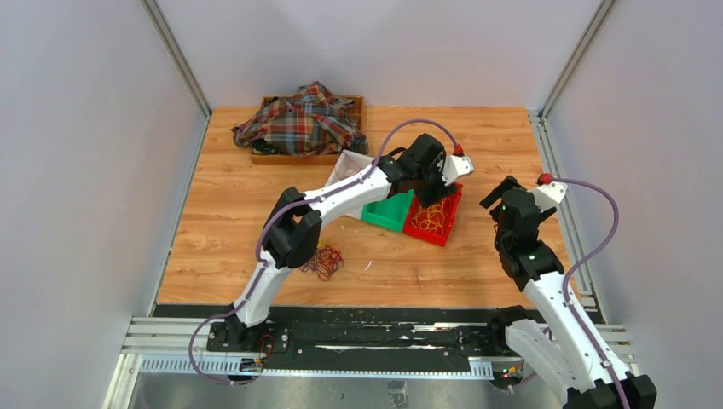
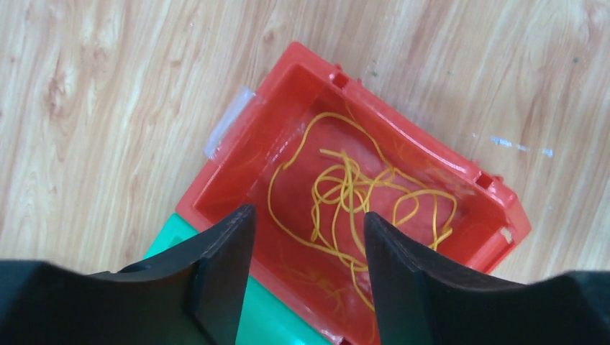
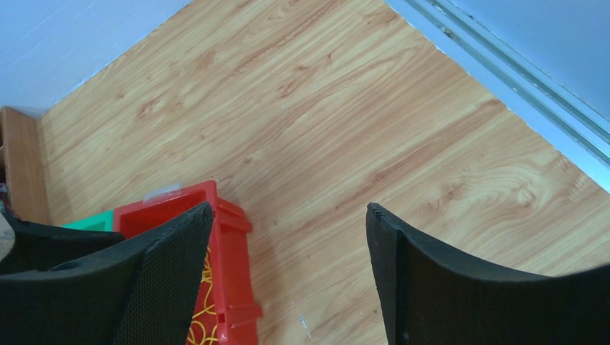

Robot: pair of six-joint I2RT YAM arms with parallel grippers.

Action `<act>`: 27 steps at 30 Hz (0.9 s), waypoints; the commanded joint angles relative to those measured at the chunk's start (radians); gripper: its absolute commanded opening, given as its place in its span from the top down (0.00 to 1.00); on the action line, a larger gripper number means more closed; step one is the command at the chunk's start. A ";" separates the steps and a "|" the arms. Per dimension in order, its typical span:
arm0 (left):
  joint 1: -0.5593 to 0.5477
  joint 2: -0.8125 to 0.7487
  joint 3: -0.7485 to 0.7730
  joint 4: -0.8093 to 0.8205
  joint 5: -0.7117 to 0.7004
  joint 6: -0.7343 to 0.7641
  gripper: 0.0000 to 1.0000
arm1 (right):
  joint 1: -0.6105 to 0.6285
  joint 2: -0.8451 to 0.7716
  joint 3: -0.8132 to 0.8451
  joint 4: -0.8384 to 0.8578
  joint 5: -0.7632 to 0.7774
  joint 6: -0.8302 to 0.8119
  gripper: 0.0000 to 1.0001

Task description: Untangle the cables

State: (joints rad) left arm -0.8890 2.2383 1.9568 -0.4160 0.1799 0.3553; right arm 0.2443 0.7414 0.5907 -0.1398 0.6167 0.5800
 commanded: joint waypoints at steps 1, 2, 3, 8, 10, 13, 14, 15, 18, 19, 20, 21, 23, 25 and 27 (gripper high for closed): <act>-0.005 -0.031 0.033 -0.157 -0.011 0.061 0.34 | -0.020 0.004 0.006 0.048 -0.050 -0.032 0.22; 0.000 -0.050 0.026 -0.167 -0.003 0.075 0.30 | -0.019 0.005 0.011 0.051 -0.057 -0.040 0.21; 0.005 -0.074 0.028 -0.198 0.011 0.089 0.23 | -0.019 0.007 0.014 0.060 -0.069 -0.053 0.20; 0.033 -0.142 0.086 -0.323 0.006 0.136 0.06 | -0.019 0.072 0.086 0.005 -0.121 -0.060 0.17; 0.068 -0.198 0.087 -0.351 0.035 0.128 0.05 | -0.019 0.093 0.121 -0.022 -0.175 -0.060 0.17; 0.134 -0.316 0.022 -0.411 0.110 0.146 0.03 | -0.004 0.118 0.160 -0.058 -0.229 -0.050 0.17; 0.157 -0.368 -0.033 -0.426 0.125 0.166 0.03 | 0.005 0.127 0.168 -0.065 -0.236 -0.049 0.16; 0.181 -0.426 -0.096 -0.440 0.133 0.190 0.02 | 0.014 0.139 0.179 -0.074 -0.246 -0.052 0.16; 0.254 -0.597 -0.316 -0.480 0.147 0.273 0.01 | 0.066 0.202 0.220 -0.102 -0.262 -0.039 0.15; 0.281 -0.648 -0.386 -0.490 0.148 0.293 0.01 | 0.095 0.224 0.227 -0.093 -0.260 -0.034 0.15; 0.307 -0.694 -0.449 -0.501 0.154 0.306 0.01 | 0.125 0.246 0.230 -0.077 -0.259 -0.034 0.15; 0.338 -0.735 -0.509 -0.508 0.168 0.312 0.01 | 0.157 0.268 0.233 -0.060 -0.257 -0.034 0.15; 0.408 -0.809 -0.615 -0.509 0.211 0.318 0.02 | 0.234 0.316 0.249 -0.043 -0.237 -0.042 0.15; 0.466 -0.855 -0.706 -0.507 0.257 0.331 0.05 | 0.309 0.373 0.265 -0.033 -0.207 -0.055 0.15; 0.491 -0.866 -0.759 -0.487 0.266 0.301 0.10 | 0.373 0.413 0.274 -0.029 -0.184 -0.047 0.17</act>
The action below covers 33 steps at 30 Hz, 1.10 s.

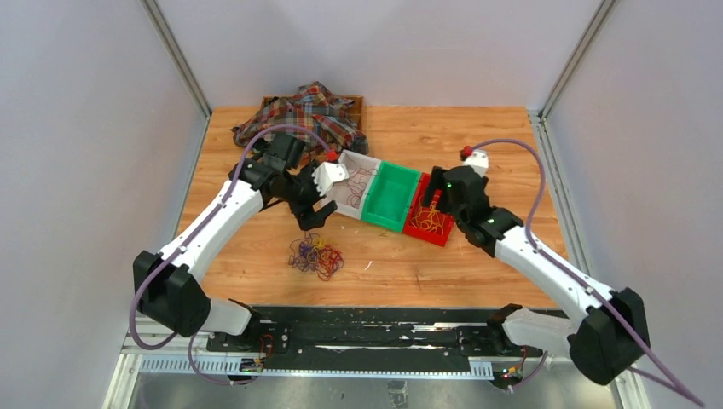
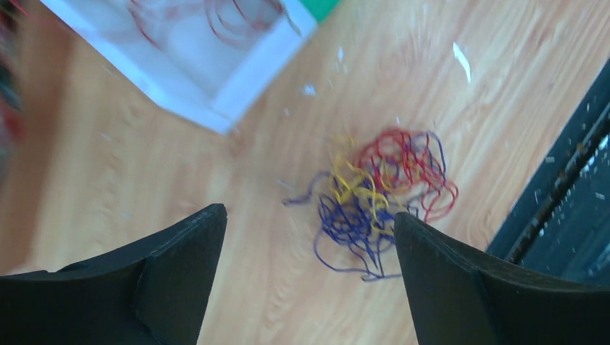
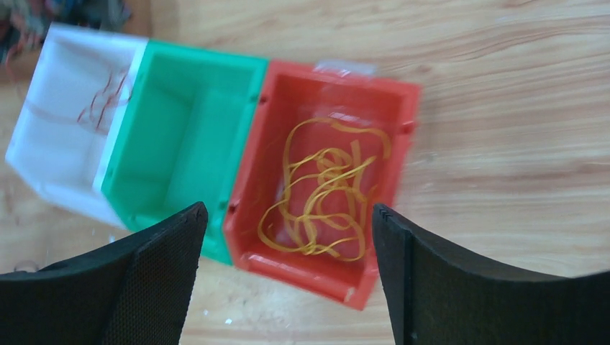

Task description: Untangle the cables

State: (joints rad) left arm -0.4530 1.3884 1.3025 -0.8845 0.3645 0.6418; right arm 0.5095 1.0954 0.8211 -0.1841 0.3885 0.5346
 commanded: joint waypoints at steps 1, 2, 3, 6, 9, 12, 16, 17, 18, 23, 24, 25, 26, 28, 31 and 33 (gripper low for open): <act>0.057 -0.014 -0.124 -0.009 0.097 -0.011 0.12 | 0.132 0.071 0.040 0.020 0.049 0.006 0.18; 0.056 -0.013 -0.141 0.002 0.118 -0.038 0.13 | 0.156 0.076 0.029 0.029 0.050 0.016 0.18; 0.057 -0.011 -0.165 0.025 0.132 -0.081 0.15 | 0.178 0.075 0.016 0.042 0.085 0.023 0.19; 0.057 -0.020 -0.258 0.162 0.085 -0.243 0.23 | 0.229 0.053 -0.030 0.083 0.114 0.043 0.20; 0.056 -0.050 -0.344 0.278 0.061 -0.322 0.25 | 0.250 0.029 -0.057 0.088 0.137 0.058 0.20; 0.055 -0.060 -0.401 0.340 0.032 -0.388 0.28 | 0.251 0.008 -0.068 0.071 0.161 0.066 0.20; 0.053 -0.056 -0.439 0.370 -0.028 -0.408 0.33 | 0.251 -0.011 -0.084 0.081 0.172 0.068 0.21; 0.053 -0.058 -0.449 0.379 -0.038 -0.406 0.35 | 0.252 -0.012 -0.086 0.081 0.173 0.070 0.21; 0.054 -0.060 -0.459 0.391 -0.048 -0.403 0.38 | 0.252 -0.014 -0.087 0.081 0.174 0.074 0.21; 0.054 -0.068 -0.465 0.414 -0.052 -0.399 0.64 | 0.264 -0.012 -0.114 0.104 0.174 0.092 0.23; 0.054 -0.072 -0.462 0.414 -0.047 -0.403 0.69 | 0.267 -0.012 -0.120 0.112 0.174 0.095 0.23; 0.053 -0.075 -0.462 0.417 -0.042 -0.406 0.74 | 0.270 -0.012 -0.127 0.124 0.174 0.097 0.24; 0.054 -0.080 -0.460 0.417 -0.035 -0.410 0.79 | 0.273 -0.013 -0.133 0.130 0.176 0.100 0.24; 0.054 -0.085 -0.454 0.405 -0.010 -0.423 0.87 | 0.273 -0.016 -0.139 0.140 0.175 0.103 0.24; 0.053 -0.092 -0.435 0.377 0.027 -0.449 0.96 | 0.276 -0.026 -0.143 0.148 0.175 0.096 0.25; 0.053 -0.104 -0.415 0.357 0.047 -0.461 0.99 | 0.279 -0.030 -0.148 0.163 0.173 0.083 0.25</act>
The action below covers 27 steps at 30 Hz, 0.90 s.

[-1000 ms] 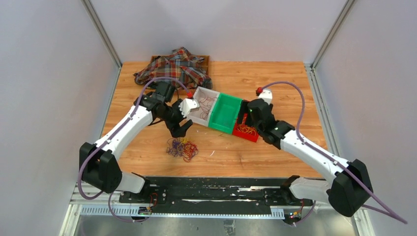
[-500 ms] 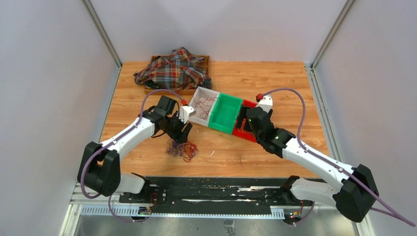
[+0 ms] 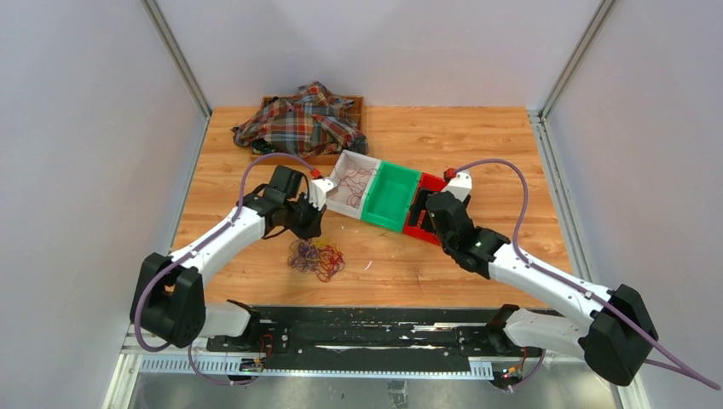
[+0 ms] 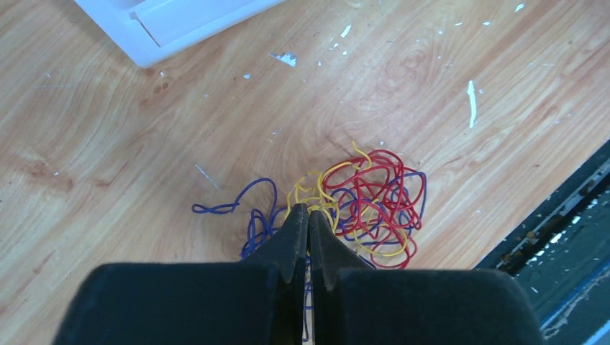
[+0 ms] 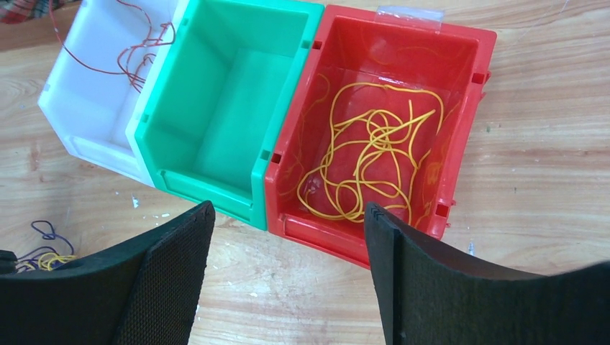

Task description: Untangle the cables

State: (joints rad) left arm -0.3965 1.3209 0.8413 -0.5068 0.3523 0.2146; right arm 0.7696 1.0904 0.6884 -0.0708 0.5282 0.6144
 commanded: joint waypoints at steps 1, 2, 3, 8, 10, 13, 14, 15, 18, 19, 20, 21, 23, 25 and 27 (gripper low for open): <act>-0.002 -0.043 0.060 -0.035 0.069 -0.035 0.99 | 0.022 -0.028 -0.018 0.059 0.031 -0.003 0.25; -0.003 -0.049 0.078 -0.053 0.081 -0.037 0.99 | 0.025 -0.032 -0.027 0.079 0.027 -0.016 0.25; -0.003 -0.056 0.099 -0.074 0.095 -0.036 0.99 | 0.030 -0.037 -0.039 0.117 0.017 -0.034 0.25; -0.004 -0.108 0.217 -0.210 0.208 0.014 0.99 | 0.056 -0.056 -0.138 0.474 -0.198 -0.165 0.24; -0.003 -0.141 0.253 -0.262 0.242 0.039 0.99 | 0.060 -0.039 -0.143 0.597 -0.305 -0.203 0.22; -0.004 -0.179 0.293 -0.319 0.279 0.069 0.99 | 0.067 0.015 -0.097 0.652 -0.487 -0.238 0.19; -0.004 -0.189 0.308 -0.335 0.289 0.075 0.99 | 0.073 0.028 -0.079 0.657 -0.519 -0.241 0.19; -0.002 -0.197 0.321 -0.347 0.301 0.077 0.99 | 0.080 0.041 -0.066 0.667 -0.547 -0.244 0.18; -0.002 -0.219 0.365 -0.364 0.328 0.071 0.99 | 0.111 0.076 -0.032 0.709 -0.613 -0.264 0.18; -0.003 -0.227 0.373 -0.364 0.334 0.067 0.99 | 0.124 0.089 -0.017 0.714 -0.634 -0.270 0.18; -0.003 -0.236 0.380 -0.365 0.339 0.068 0.99 | 0.136 0.101 0.000 0.715 -0.653 -0.276 0.17; -0.003 -0.245 0.384 -0.365 0.341 0.069 0.99 | 0.149 0.113 0.017 0.717 -0.673 -0.280 0.17; -0.002 -0.260 0.389 -0.365 0.342 0.080 0.99 | 0.173 0.128 0.037 0.733 -0.712 -0.292 0.17; -0.003 -0.266 0.397 -0.365 0.335 0.090 1.00 | 0.195 0.139 0.051 0.745 -0.744 -0.307 0.17; -0.002 -0.270 0.410 -0.365 0.336 0.092 0.99 | 0.215 0.150 0.069 0.741 -0.765 -0.318 0.17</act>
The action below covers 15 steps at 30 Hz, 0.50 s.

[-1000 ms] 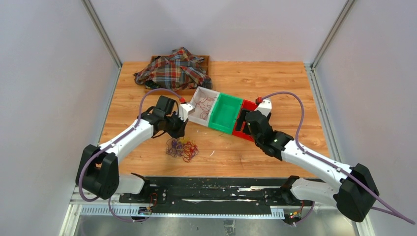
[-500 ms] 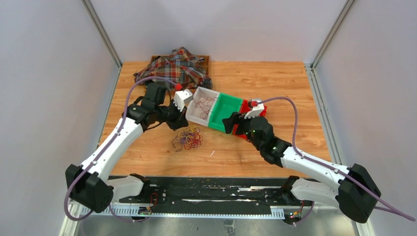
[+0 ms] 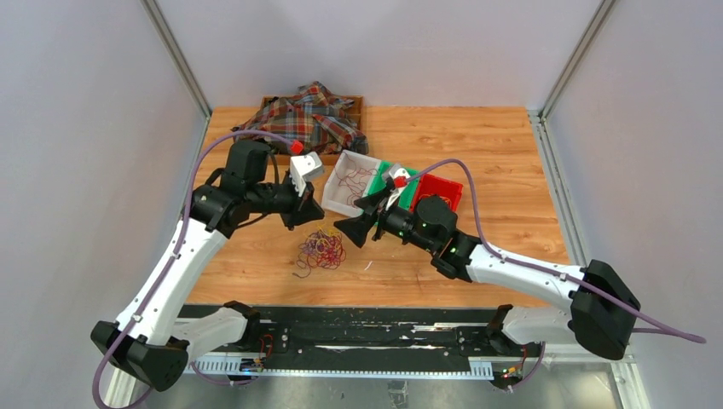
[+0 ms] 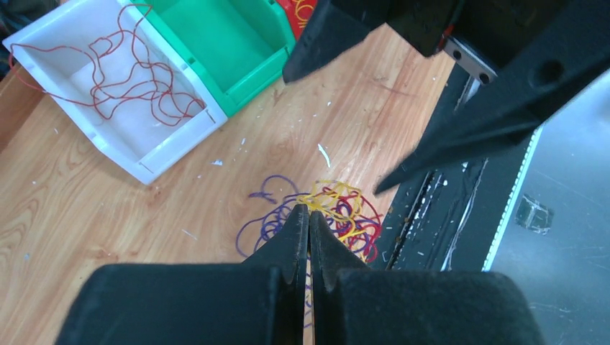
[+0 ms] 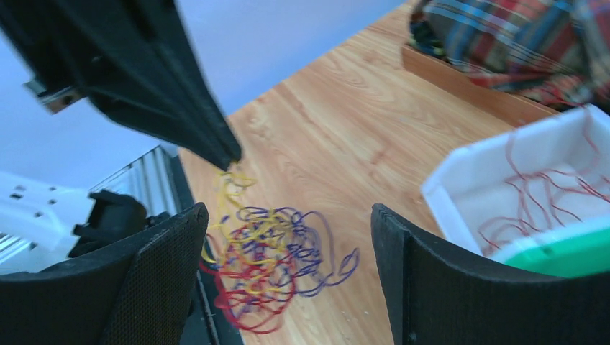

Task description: Untangle the cables

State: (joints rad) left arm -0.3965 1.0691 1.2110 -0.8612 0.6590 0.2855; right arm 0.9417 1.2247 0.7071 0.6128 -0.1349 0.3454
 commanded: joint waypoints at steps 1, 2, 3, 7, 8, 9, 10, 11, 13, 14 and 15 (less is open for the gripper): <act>-0.002 -0.021 0.046 -0.011 0.033 0.019 1.00 | 0.050 0.020 0.055 0.056 -0.100 -0.049 0.17; -0.002 -0.023 0.051 -0.010 0.037 0.016 0.99 | 0.057 0.024 0.060 0.059 -0.099 -0.049 0.17; -0.003 -0.026 0.056 -0.010 0.042 0.009 0.99 | 0.065 0.031 0.066 0.062 -0.092 -0.051 0.17; -0.003 -0.033 0.067 -0.010 0.060 -0.013 0.99 | 0.075 0.069 0.093 0.078 -0.076 -0.052 0.17; -0.003 -0.036 0.067 -0.010 0.063 -0.017 0.99 | 0.077 0.084 0.104 0.084 -0.077 -0.052 0.17; -0.004 -0.039 0.067 -0.010 0.067 -0.021 0.99 | 0.079 0.098 0.114 0.088 -0.078 -0.050 0.17; -0.004 -0.043 0.068 -0.010 0.072 -0.023 0.99 | 0.080 0.113 0.124 0.095 -0.082 -0.047 0.17; -0.003 -0.046 0.068 -0.010 0.073 -0.026 0.99 | 0.082 0.128 0.134 0.105 -0.087 -0.047 0.17; -0.003 -0.050 0.070 -0.010 0.074 -0.028 0.99 | 0.089 0.156 0.151 0.107 -0.065 -0.046 0.18; -0.003 -0.052 0.073 -0.011 0.078 -0.030 0.99 | 0.089 0.170 0.157 0.109 -0.044 -0.041 0.20; -0.004 -0.053 0.078 -0.010 0.082 -0.033 0.99 | 0.089 0.182 0.159 0.111 -0.030 -0.036 0.22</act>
State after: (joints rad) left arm -0.3965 1.0374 1.2510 -0.8707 0.7017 0.2737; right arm 1.0107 1.3670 0.8204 0.6765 -0.2001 0.3138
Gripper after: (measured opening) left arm 0.014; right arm 0.810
